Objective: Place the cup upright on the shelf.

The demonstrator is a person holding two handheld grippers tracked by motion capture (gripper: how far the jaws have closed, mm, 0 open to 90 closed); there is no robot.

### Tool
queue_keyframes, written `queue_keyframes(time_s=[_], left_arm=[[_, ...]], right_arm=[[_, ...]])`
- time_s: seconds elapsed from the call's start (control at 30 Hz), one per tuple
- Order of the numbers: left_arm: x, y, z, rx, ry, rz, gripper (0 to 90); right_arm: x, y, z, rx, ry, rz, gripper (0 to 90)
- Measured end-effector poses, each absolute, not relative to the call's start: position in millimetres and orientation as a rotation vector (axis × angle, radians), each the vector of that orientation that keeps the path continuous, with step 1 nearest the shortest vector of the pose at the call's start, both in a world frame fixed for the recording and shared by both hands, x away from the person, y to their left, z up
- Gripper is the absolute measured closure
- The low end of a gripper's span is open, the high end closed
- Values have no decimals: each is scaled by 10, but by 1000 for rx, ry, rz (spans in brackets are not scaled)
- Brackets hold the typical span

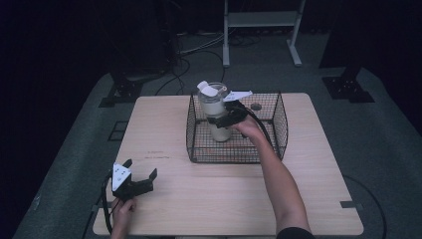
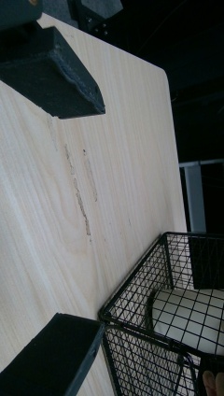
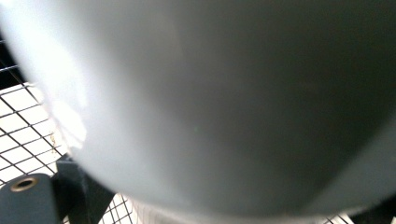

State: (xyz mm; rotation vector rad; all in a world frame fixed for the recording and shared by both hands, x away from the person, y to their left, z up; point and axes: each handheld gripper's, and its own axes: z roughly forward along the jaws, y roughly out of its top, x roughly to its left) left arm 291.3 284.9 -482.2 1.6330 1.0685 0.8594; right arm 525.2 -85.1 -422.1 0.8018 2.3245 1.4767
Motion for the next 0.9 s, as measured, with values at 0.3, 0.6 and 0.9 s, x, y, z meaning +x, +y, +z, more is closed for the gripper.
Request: queue_keyframes(time_s=[0.3,0.6,0.9], left_arm=[[2911,2843,-4822,1634,1069,860,0],[2911,2844,-4821,1639,1067,862,0],[2911,2842,-4822,1639,1067,860,0]], right_arm=[[5224,-930,-4245,766,2335,1489,78],[5195,-973,-4245,738,2363,1453,80],[5157,-1069,-4247,757,2353,1449,82]])
